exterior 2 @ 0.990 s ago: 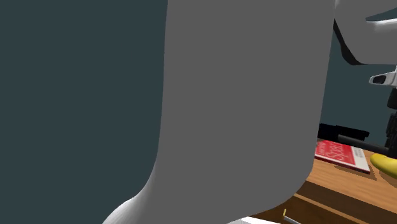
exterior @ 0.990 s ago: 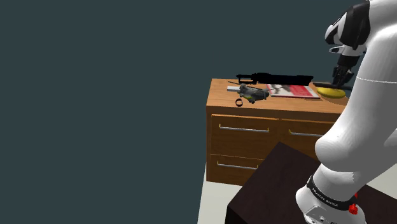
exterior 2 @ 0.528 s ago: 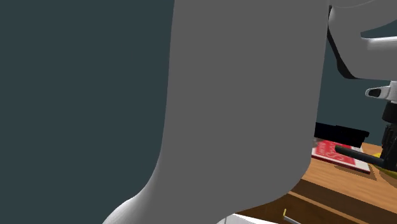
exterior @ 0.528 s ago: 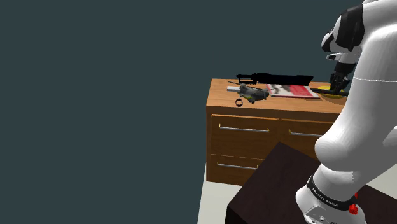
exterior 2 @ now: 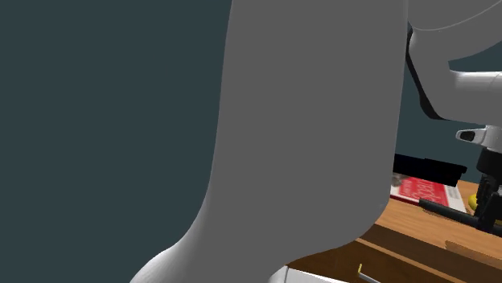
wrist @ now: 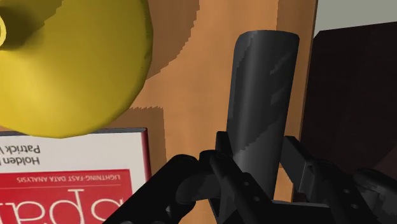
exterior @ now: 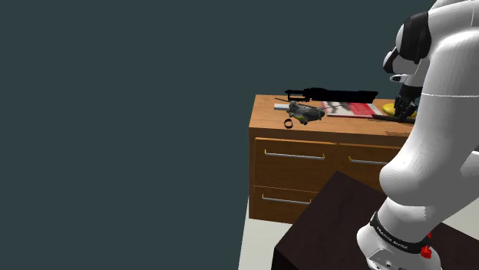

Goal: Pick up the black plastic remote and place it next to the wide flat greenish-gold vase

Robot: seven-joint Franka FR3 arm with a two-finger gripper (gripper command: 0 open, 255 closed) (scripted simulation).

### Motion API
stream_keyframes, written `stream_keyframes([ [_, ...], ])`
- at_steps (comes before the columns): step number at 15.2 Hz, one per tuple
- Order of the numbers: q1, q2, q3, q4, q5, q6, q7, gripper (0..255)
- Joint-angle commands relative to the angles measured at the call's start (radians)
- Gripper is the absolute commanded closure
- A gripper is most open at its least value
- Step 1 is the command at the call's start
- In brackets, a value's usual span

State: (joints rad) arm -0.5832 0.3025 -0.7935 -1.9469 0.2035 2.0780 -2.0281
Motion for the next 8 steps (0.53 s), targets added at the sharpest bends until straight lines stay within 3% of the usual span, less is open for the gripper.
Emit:
stream_keyframes([
  [1,-0.007,0.02,0.008,-0.006,0.017,0.021,-0.01,255],
  [8,-0.022,0.057,0.025,-0.027,0.049,0.069,-0.029,255],
])
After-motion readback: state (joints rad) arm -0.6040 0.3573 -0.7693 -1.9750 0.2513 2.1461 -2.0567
